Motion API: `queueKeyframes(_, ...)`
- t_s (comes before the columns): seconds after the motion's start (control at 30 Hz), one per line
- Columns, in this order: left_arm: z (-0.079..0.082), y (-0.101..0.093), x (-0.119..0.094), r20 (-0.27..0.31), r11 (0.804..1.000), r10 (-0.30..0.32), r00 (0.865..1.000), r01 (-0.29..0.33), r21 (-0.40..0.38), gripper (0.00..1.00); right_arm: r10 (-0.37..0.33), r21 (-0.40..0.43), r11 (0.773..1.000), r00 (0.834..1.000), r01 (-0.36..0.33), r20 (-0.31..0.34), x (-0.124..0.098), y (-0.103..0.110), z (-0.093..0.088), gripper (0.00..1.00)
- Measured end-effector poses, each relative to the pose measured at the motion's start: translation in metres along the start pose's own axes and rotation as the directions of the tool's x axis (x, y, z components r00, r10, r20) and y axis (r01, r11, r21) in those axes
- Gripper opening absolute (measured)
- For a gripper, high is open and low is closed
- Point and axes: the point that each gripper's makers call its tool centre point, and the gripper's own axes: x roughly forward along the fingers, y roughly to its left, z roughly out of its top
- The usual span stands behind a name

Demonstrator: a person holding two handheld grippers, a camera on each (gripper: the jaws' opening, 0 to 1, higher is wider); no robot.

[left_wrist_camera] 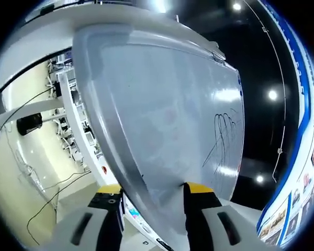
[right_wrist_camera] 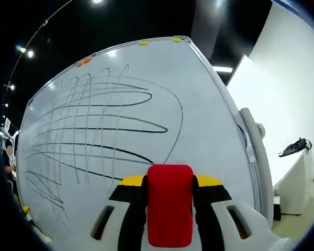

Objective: Wipe the writing off the whiteboard with the eraser

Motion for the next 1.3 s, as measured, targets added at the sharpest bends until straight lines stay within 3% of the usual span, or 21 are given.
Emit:
queueKeyframes(0.4, 0.0, 0.002, 0.0, -0.005, 1.0, 0.007, 1.0, -0.007, -0.008, 0.46, 0.02, -0.027, 0.999, 1.0, -0.019, 0.01, -0.004, 0.039, -0.002, 0.36)
queueKeyframes(0.8, -0.003, -0.001, -0.001, -0.002, 1.0, 0.006, 1.0, -0.006, -0.002, 0.45, 0.035, -0.064, 0.997, 0.999, -0.033, 0.021, 0.0, 0.054, 0.001, 0.36)
queueKeyframes(1.3, -0.005, -0.002, -0.002, -0.006, 1.0, 0.0, 1.0, 0.0, -0.004, 0.44, 0.058, -0.126, 0.991, 0.994, -0.046, 0.089, -0.011, 0.117, 0.001, 0.36)
